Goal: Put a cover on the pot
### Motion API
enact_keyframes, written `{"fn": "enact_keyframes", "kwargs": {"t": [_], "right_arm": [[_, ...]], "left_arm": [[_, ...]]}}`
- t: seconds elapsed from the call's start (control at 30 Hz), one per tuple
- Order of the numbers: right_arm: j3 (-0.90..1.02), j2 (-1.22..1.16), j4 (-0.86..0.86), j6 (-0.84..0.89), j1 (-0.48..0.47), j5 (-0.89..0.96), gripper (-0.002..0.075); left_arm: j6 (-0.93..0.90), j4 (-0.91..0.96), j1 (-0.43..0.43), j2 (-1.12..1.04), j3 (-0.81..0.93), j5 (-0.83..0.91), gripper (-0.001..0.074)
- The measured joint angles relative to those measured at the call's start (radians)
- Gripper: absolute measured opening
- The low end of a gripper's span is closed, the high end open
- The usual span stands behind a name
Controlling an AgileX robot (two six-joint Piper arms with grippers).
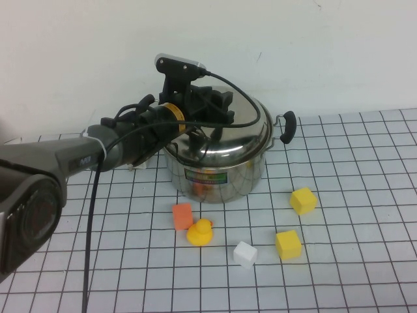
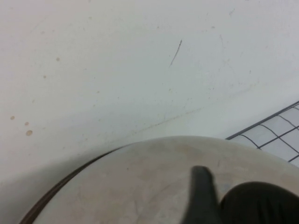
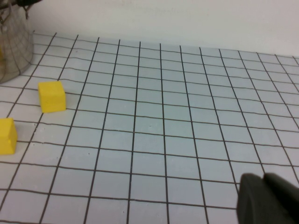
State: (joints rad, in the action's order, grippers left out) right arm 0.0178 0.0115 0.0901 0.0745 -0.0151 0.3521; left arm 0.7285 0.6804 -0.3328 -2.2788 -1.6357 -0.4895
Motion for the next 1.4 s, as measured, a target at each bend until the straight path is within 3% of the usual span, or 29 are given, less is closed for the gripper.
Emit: {"fn": "enact_keyframes", "kwargs": {"t": [0.13,0.2,0.43,0.6,0.73,0.87,0.97,1.13,1.4], "right_arm": [[0.000,0.000,0.000,0.000,0.000,0.000,0.0013],[0.000,0.000,0.000,0.000,0.000,0.000,0.0012],[0.000,0.000,0.000,0.000,0.000,0.000,0.0013],[0.000,0.000,0.000,0.000,0.000,0.000,0.0012],[0.000,0.000,0.000,0.000,0.000,0.000,0.0013],[0.000,0.000,0.000,0.000,0.000,0.000,0.0012],[0.000,0.000,0.000,0.000,0.000,0.000,0.0012],[0.000,0.000,0.000,0.000,0.000,0.000,0.0012],[0.000,0.000,0.000,0.000,0.000,0.000,0.0012]], "left_arm": [[0.008,0.000,0.000,0.002,0.000,0.002,0.0522],[0.008,0.000,0.000,0.008,0.000,0.005,0.0557],[0.032,0.000,-0.001,0.097,0.000,0.123,0.0579],[0.035,0.006,-0.001,0.239,0.000,0.298,0.0573],[0.035,0.011,-0.001,0.374,0.000,0.495,0.0464],[0.026,0.011,-0.001,0.528,0.000,0.729,0.0165],[0.001,0.004,-0.001,0.629,0.000,0.856,0.0050],[-0.023,-0.010,-0.001,0.803,0.039,0.989,0.0006],[-0.021,-0.061,-0.001,1.194,0.282,1.022,0.0000]]}}
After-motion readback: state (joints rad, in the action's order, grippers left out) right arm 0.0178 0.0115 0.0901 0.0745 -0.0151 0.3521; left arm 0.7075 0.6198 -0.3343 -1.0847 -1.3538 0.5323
